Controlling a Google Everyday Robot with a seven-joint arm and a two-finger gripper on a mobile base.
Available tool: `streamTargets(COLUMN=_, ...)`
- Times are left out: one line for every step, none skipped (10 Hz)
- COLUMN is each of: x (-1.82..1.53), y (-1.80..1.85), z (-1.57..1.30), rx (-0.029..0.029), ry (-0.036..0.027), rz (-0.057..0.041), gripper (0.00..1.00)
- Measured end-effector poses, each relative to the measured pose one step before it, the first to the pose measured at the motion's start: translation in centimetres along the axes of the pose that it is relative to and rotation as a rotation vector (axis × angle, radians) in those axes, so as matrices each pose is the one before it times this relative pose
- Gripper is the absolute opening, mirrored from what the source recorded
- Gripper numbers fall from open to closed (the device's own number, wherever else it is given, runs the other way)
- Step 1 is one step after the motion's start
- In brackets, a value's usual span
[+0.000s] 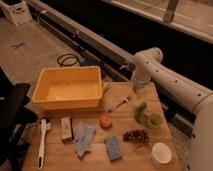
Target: Place fork in plastic cup
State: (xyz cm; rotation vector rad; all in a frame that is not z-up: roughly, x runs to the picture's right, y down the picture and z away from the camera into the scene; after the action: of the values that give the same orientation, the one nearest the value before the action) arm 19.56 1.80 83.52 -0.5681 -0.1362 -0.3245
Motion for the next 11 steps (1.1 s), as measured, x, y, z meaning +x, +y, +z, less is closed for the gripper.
streamTargets(x=0.001, y=0.12, z=0.012, rx=-0.00556, ry=0.00087, rz=-0.00079, gripper=0.65)
streamTargets(x=-0.167, y=-0.127, z=0.036, rx=0.00027, ry=-0.00023, rz=-0.00311, gripper=0.65)
streamTargets(x=-0.032, y=-0.049, z=-0.032, rx=0.00268, ry=-0.00043, rz=-0.00037, gripper=0.65)
streamTargets(x=0.15, y=0.069, z=-0.001, rx=0.00283, ry=0.00938, rz=-0.00052, gripper=0.65)
streamTargets(x=-0.172, y=-0.087, z=0.271, rx=0.00013, ry=0.02486, rz=-0.00278, gripper=0.65)
streamTargets(x=-0.244, y=-0.146, z=0.801, rx=-0.00325, ry=0.02418, rz=-0.00234, gripper=0.65)
streamTargets(x=-0.273, y=-0.184, z=0.653, rx=-0.00152, ry=-0.00518, rz=-0.00148, gripper=0.65)
streamTargets(x=0.358, y=0.06, z=0.874, rx=-0.00664, ry=-0.00881, rz=0.00547, gripper=0.65)
streamTargets(x=-0.037, y=-0.046, z=0.71, rx=-0.00688, ry=-0.01245, rz=0.0005, gripper=0.65)
streamTargets(x=-0.113, y=-0.114, z=0.646, rx=-0.00461, ry=-0.01264, rz=-0.00003, gripper=0.65)
streamTargets(x=-0.209, y=-0.085, z=0.991, rx=-0.00719, ry=-0.01832, rz=0.00002, gripper=0.65)
